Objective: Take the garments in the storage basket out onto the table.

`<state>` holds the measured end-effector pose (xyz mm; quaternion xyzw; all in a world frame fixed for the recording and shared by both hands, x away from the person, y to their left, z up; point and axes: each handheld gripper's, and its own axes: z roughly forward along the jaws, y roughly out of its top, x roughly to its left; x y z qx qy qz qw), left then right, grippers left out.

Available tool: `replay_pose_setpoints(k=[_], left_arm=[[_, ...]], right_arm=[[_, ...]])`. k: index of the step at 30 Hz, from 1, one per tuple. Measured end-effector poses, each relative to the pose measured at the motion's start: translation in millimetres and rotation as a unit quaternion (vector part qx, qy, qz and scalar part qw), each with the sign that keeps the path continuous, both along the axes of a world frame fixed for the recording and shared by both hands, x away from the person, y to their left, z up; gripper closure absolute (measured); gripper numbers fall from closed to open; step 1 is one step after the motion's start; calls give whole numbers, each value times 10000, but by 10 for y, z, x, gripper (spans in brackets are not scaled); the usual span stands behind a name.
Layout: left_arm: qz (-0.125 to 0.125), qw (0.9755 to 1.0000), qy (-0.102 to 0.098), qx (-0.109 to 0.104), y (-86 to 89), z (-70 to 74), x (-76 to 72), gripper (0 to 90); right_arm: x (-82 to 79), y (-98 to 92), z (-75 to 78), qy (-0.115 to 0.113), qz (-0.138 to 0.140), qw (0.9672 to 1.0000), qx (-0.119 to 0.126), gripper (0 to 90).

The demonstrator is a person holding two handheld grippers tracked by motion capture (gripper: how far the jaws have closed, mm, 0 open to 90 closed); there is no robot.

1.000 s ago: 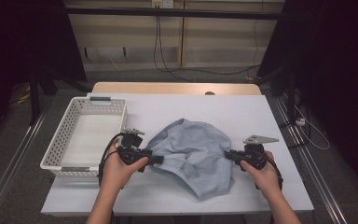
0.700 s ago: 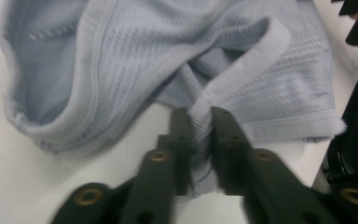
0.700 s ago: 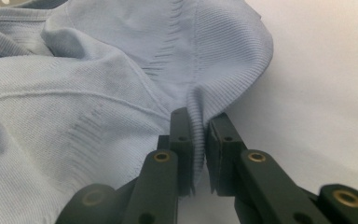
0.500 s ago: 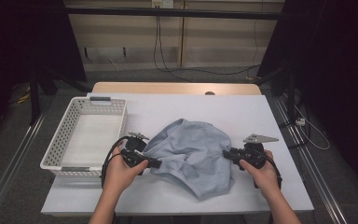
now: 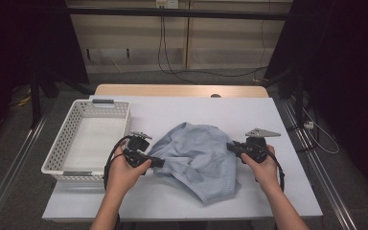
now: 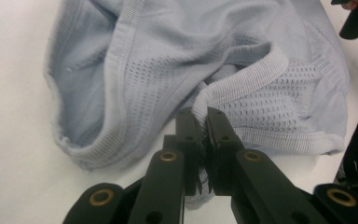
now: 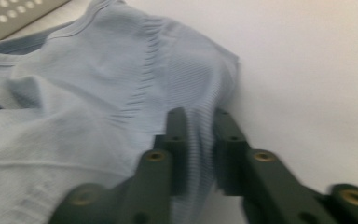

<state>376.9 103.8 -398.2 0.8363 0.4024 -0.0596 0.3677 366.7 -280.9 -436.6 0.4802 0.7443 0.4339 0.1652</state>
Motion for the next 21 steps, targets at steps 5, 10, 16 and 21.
replay_pose_setpoints(k=[5,10,16,21], left_arm=[[139,9998,-117,-65,30,63,22,856],[245,9995,-203,-89,38,73,99,857],[363,9987,-334,-92,19,72,218,858],[370,9982,-450,-106,-48,97,267,858]], right_arm=[[-84,10,27,94,32,9999,-74,840],[-200,-53,41,156,25,9999,-57,840],[-406,-104,68,282,126,9995,33,844],[-549,-107,67,369,225,9990,77,844]])
